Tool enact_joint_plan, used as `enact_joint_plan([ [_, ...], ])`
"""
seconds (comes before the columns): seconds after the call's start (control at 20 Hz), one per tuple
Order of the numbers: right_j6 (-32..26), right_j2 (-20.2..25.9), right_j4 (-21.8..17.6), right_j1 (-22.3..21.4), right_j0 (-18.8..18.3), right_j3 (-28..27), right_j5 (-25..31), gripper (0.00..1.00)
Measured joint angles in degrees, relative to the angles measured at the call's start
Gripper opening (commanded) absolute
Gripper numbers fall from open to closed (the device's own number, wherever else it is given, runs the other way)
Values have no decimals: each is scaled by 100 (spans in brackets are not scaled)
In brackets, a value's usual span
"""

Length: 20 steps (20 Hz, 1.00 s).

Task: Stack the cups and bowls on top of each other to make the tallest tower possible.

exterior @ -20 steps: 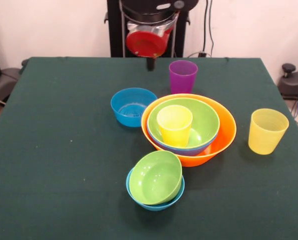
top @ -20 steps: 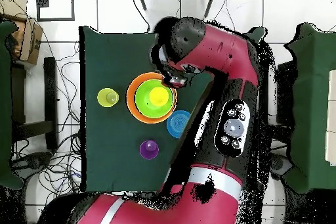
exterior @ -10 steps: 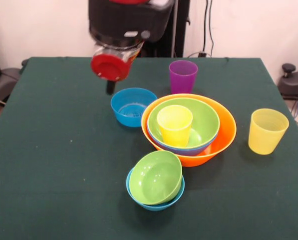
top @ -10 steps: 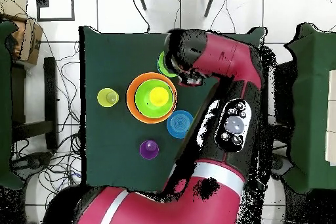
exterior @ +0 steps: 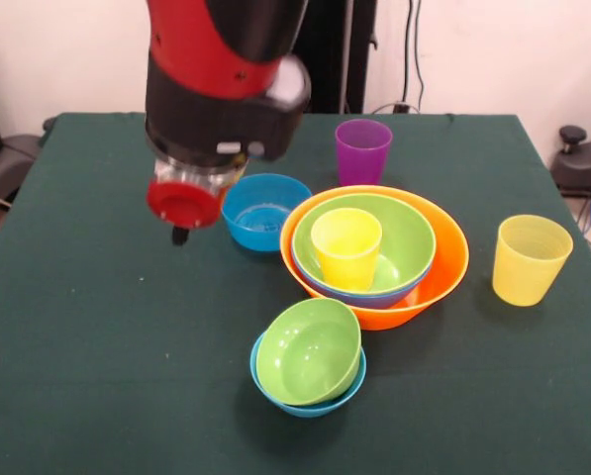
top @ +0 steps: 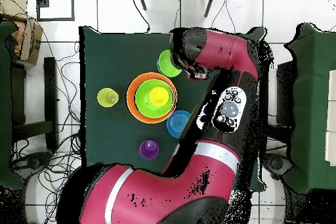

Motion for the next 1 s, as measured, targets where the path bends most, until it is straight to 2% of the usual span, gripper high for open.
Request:
enact_joint_plan([
  [0.05,0,-52,27,183,1,-226,1,0],
  [0.3,0,-143,120,533,1,-672,2,0],
  [0.5,0,-149,178,638,2,-895,61,0],
  [0.7,-44,-129,174,528,-4,-919,232,0],
  [0.95,-503,24,158,-31,-36,-746,413,0],
  [1.0,-887,134,149,-385,-49,-498,414,0],
])
